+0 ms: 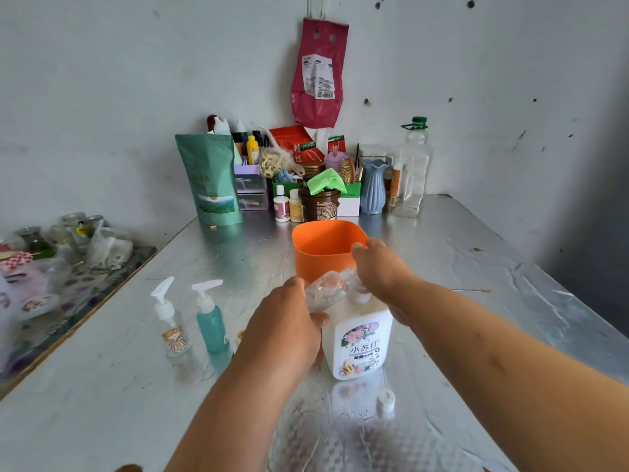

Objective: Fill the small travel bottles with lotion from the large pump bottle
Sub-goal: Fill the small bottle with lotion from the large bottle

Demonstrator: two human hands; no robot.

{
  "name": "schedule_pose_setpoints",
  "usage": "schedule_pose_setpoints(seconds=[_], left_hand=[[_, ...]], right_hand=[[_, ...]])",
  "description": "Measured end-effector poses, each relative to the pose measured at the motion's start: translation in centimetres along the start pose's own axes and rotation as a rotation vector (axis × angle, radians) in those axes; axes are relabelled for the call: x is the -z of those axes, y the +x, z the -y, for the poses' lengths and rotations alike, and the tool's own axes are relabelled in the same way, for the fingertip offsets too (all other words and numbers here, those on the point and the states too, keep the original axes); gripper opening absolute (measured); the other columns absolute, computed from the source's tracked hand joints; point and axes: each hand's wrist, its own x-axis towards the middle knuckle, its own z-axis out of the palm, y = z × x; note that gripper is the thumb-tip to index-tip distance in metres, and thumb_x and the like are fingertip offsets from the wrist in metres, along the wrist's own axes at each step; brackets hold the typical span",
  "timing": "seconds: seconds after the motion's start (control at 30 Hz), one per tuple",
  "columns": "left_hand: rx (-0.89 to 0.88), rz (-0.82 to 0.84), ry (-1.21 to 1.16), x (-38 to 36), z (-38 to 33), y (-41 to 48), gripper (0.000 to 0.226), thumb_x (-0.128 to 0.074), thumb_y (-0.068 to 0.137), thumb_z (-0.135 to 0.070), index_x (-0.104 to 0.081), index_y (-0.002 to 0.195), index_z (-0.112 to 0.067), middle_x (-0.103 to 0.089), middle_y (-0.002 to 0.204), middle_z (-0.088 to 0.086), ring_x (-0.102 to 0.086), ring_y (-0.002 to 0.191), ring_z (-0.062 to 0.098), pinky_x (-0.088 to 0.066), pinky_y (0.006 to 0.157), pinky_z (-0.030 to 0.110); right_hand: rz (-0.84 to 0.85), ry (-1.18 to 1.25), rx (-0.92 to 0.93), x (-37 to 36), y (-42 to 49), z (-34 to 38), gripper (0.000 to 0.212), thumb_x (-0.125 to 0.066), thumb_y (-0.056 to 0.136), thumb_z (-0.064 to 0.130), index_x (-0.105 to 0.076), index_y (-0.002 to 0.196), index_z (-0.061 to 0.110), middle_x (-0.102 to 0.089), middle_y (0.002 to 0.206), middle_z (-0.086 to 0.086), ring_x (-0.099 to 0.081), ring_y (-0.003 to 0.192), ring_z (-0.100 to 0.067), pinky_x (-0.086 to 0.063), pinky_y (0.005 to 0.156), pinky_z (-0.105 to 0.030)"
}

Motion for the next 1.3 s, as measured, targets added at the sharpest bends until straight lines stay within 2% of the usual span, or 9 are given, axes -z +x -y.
schedule_pose_setpoints(seconds=[0.1, 0.2, 0.3, 0.47, 0.57, 0.63, 0.8, 1.0, 1.3], left_hand=[[-0.002, -0.013, -0.006, 0.1, -0.1, -0.1, 0.038, -0.063, 0.092, -0.03, -0.05, 0.127, -0.023, -0.062, 0.121, -0.003, -0.059, 0.109, 0.019, -0.048, 0.087, 0.031], [-0.012, -0.026, -0.007, 0.2, -0.2, -0.1, 0.037, -0.063, 0.092, -0.031, -0.05, 0.126, -0.024, -0.062, 0.12, -0.003, -0.059, 0.108, 0.019, -0.045, 0.082, 0.028], [-0.02, -0.028, -0.01, 0.1, -0.2, 0.1, 0.036, -0.062, 0.092, -0.031, -0.05, 0.125, -0.024, -0.063, 0.119, -0.003, -0.06, 0.107, 0.02, -0.047, 0.085, 0.031], [-0.022, -0.032, -0.025, 0.1, -0.1, 0.3, 0.032, -0.063, 0.092, -0.032, -0.051, 0.121, -0.025, -0.063, 0.117, -0.005, -0.06, 0.106, 0.018, -0.047, 0.084, 0.029], [-0.025, -0.03, -0.042, -0.1, -0.1, 0.3, 0.03, -0.063, 0.092, -0.031, -0.052, 0.118, -0.025, -0.063, 0.115, -0.005, -0.06, 0.104, 0.018, -0.047, 0.081, 0.029], [-0.025, -0.031, -0.062, -0.2, 0.0, 0.3, 0.029, -0.063, 0.092, -0.031, -0.052, 0.118, -0.025, -0.063, 0.114, -0.006, -0.06, 0.102, 0.018, -0.044, 0.078, 0.027], [-0.006, -0.036, -0.084, -0.3, 0.3, 0.3, 0.026, -0.064, 0.091, -0.033, -0.052, 0.114, -0.027, -0.065, 0.108, -0.006, -0.061, 0.099, 0.018, -0.047, 0.078, 0.029], [-0.006, -0.013, -0.11, -0.4, 0.8, -0.2, 0.021, -0.061, 0.092, -0.034, -0.052, 0.109, -0.027, -0.062, 0.097, -0.009, -0.06, 0.087, 0.014, -0.04, 0.062, 0.024], [-0.004, 0.01, -0.161, -0.5, 1.0, -0.6, 0.023, -0.064, 0.09, -0.035, -0.054, 0.109, -0.026, -0.064, 0.103, -0.007, -0.06, 0.095, 0.018, -0.045, 0.072, 0.03]], right_hand=[[0.0, 0.002, -0.008, 0.1, 0.9, 0.2, 0.071, -0.023, 0.071, 0.05, -0.044, 0.13, 0.014, -0.049, 0.116, -0.016, -0.047, 0.115, -0.038, -0.036, 0.1, -0.051], [-0.006, 0.009, 0.01, 0.2, 0.9, 0.3, 0.07, -0.025, 0.075, 0.049, -0.042, 0.134, 0.015, -0.05, 0.119, -0.014, -0.047, 0.112, -0.034, -0.037, 0.103, -0.054], [-0.013, 0.042, 0.024, 0.3, 0.5, 0.4, 0.065, -0.024, 0.073, 0.05, -0.047, 0.12, 0.012, -0.046, 0.106, -0.011, -0.045, 0.097, -0.029, -0.04, 0.09, -0.049], [0.013, 0.195, -0.018, 0.8, -0.3, 0.1, 0.089, -0.022, 0.075, 0.072, -0.049, 0.13, 0.008, -0.056, 0.114, -0.015, -0.058, 0.102, -0.032, -0.046, 0.09, -0.048], [0.084, 0.275, -0.027, 1.5, -1.4, 0.0, 0.077, -0.02, 0.094, 0.068, -0.044, 0.139, 0.009, -0.053, 0.134, -0.015, -0.052, 0.115, -0.028, -0.038, 0.091, -0.039], [0.155, 0.325, -0.054, 2.1, -1.9, -0.3, 0.079, -0.022, 0.092, 0.07, -0.041, 0.142, 0.012, -0.049, 0.142, -0.014, -0.047, 0.126, -0.031, -0.036, 0.102, -0.042], [0.203, 0.4, 0.004, 2.4, -2.2, -1.2, 0.07, -0.036, 0.084, 0.076, -0.062, 0.109, 0.016, -0.065, 0.119, -0.003, -0.056, 0.117, -0.025, -0.038, 0.108, -0.05], [0.276, 0.38, 0.103, 2.5, -3.2, -3.5, 0.068, -0.049, 0.079, 0.076, -0.068, 0.111, 0.019, -0.074, 0.105, -0.002, -0.07, 0.1, -0.022, -0.048, 0.1, -0.045], [0.221, 0.431, 0.091, 2.7, -4.8, -4.0, 0.071, -0.036, 0.082, 0.074, -0.069, 0.11, 0.018, -0.075, 0.104, 0.0, -0.069, 0.099, -0.017, -0.052, 0.092, -0.037]])
